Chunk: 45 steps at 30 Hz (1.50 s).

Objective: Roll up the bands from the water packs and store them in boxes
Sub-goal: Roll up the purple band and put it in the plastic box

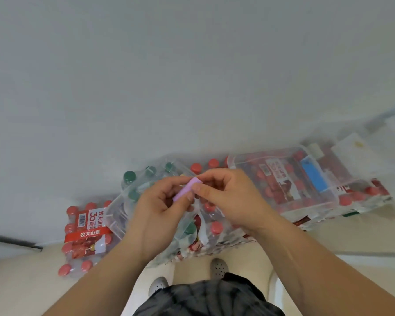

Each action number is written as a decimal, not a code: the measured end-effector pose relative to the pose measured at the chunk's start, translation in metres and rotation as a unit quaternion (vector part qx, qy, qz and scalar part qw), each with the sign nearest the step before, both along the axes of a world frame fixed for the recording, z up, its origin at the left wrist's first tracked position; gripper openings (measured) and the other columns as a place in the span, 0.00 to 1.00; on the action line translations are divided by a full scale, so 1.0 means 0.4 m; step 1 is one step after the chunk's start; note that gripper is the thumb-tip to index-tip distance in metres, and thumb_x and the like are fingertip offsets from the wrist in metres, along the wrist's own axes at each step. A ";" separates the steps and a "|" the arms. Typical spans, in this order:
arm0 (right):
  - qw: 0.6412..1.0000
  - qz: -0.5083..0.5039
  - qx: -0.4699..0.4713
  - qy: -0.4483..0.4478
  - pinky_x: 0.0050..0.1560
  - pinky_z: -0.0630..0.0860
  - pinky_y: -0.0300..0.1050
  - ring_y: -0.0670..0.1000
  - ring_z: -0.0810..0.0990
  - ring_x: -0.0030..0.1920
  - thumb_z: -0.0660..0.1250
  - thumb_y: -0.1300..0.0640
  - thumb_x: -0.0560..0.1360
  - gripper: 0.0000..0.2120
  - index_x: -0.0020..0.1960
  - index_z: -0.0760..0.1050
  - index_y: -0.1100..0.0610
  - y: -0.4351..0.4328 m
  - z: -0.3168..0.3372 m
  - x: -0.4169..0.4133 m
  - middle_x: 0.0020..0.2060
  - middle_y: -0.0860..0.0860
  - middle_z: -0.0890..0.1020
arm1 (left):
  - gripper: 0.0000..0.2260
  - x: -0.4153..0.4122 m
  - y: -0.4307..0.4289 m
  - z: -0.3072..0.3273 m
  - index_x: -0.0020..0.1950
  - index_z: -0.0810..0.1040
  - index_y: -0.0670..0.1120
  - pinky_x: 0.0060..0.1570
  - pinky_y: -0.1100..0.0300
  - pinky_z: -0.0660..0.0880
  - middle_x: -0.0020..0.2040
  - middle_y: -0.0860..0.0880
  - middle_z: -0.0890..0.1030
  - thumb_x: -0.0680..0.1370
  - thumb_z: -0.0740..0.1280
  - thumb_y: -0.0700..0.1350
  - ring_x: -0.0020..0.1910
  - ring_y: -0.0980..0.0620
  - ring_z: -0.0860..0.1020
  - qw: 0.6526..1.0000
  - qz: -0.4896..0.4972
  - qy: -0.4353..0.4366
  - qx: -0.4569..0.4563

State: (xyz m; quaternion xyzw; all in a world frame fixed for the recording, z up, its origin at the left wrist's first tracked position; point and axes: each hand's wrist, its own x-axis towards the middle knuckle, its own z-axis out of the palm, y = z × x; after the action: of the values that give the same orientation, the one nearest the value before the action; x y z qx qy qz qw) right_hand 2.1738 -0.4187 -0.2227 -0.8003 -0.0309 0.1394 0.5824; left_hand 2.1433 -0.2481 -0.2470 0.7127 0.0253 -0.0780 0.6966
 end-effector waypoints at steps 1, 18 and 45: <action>1.000 -0.010 0.000 -0.002 0.44 0.82 0.53 0.50 0.83 0.38 0.74 0.57 0.76 0.04 0.49 0.86 0.53 -0.026 0.003 0.002 0.39 0.54 0.87 | 0.09 0.009 -0.025 0.002 0.56 0.83 0.51 0.49 0.50 0.83 0.45 0.48 0.86 0.78 0.70 0.40 0.43 0.48 0.84 1.000 -0.008 -0.002 0.000; 0.986 0.158 -0.040 -0.037 0.45 0.75 0.30 0.39 0.84 0.41 0.73 0.61 0.76 0.08 0.48 0.83 0.48 -0.466 -0.041 0.189 0.40 0.46 0.87 | 0.09 0.108 -0.385 -0.009 0.48 0.79 0.57 0.41 0.68 0.70 0.45 0.60 0.79 0.72 0.76 0.51 0.41 0.60 0.75 0.949 0.151 -0.032 0.277; 0.809 0.463 -0.344 -0.117 0.43 0.71 0.43 0.47 0.78 0.45 0.72 0.52 0.74 0.04 0.48 0.80 0.46 -0.356 -0.204 0.282 0.45 0.43 0.82 | 0.09 0.164 -0.352 -0.070 0.58 0.82 0.55 0.40 0.57 0.75 0.38 0.49 0.79 0.78 0.70 0.52 0.32 0.56 0.74 0.927 0.149 0.029 0.342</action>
State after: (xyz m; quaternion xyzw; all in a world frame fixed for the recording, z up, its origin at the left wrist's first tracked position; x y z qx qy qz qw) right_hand 2.2868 -0.5611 -0.3044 -0.8497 -0.4150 0.2995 0.1271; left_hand 2.2089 -0.3891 -0.2748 0.8931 0.1764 0.0198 0.4134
